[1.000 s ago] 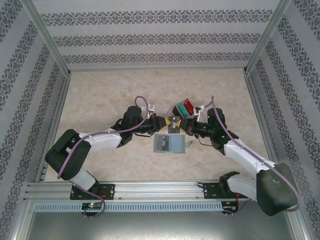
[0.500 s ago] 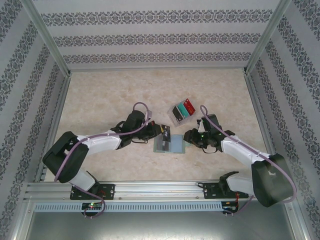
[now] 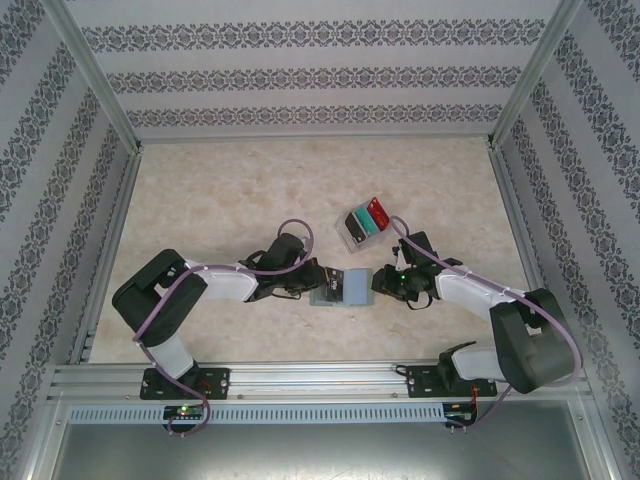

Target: Put the credit cards into the card holder

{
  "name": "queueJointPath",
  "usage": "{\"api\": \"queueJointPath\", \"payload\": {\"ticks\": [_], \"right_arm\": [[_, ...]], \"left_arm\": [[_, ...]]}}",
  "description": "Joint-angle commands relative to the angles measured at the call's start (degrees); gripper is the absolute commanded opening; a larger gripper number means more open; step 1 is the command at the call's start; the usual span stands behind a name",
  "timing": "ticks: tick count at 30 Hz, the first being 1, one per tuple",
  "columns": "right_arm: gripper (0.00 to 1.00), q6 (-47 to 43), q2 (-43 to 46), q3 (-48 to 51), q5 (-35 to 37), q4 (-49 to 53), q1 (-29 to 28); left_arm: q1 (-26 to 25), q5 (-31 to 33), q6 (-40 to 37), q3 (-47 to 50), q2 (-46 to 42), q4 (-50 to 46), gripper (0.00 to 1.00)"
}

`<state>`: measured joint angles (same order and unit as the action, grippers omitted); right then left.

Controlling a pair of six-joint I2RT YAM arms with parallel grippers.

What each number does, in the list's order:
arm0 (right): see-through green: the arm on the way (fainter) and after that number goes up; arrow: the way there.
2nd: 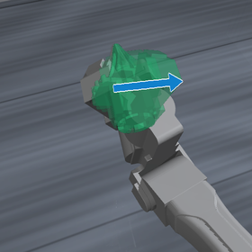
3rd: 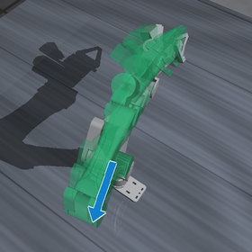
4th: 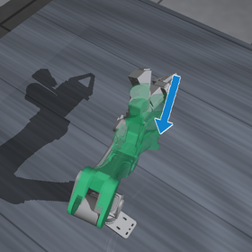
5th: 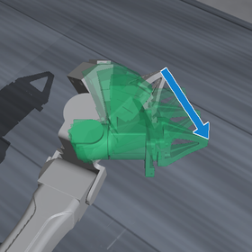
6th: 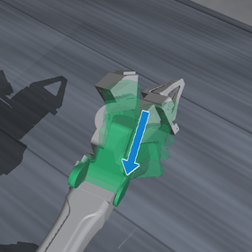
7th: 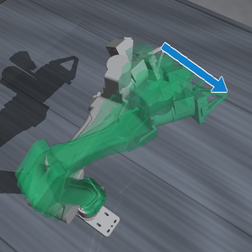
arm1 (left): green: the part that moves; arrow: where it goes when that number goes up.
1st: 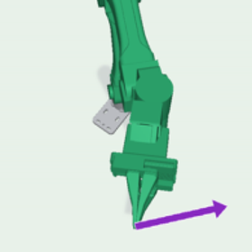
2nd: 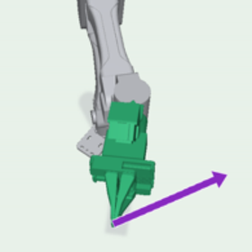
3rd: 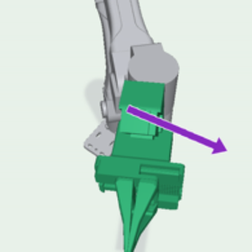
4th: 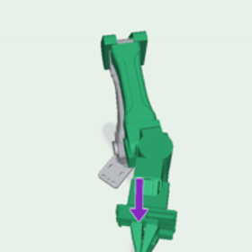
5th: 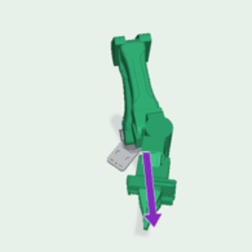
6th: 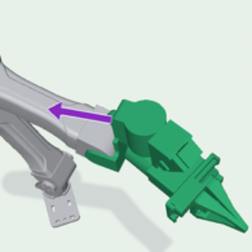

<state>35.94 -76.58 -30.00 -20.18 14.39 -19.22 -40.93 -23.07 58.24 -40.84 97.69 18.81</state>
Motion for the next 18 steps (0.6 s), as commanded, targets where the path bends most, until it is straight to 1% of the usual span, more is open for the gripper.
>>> {"api": "queueJointPath", "payload": {"ticks": [1,4,9,12,18], "right_arm": [[0.33,-1.1,-2.1,0.0,1.3,0.2,0.1],[0.29,-1.2,-2.7,0.0,1.5,0.2,-0.1],[0.29,-1.1,-2.3,-0.3,2.2,0.7,-0.2],[0.29,-1.2,-2.3,-0.6,2.4,0.9,-0.2],[0.3,-1.0,-2.7,-0.8,2.3,0.8,-0.3]], "left_arm": [[-1.1,0.4,-0.6,-0.3,1.7,1.3,0.0],[-1.2,0.7,0.4,0.6,1.3,3.1,0.0],[-1.3,2.1,1.4,1.2,-1.6,4.2,0.0],[-1.3,2.3,0.9,0.8,-3.0,3.0,0.0],[-1.4,1.2,1.5,0.3,-1.6,4.0,0.0]]}}
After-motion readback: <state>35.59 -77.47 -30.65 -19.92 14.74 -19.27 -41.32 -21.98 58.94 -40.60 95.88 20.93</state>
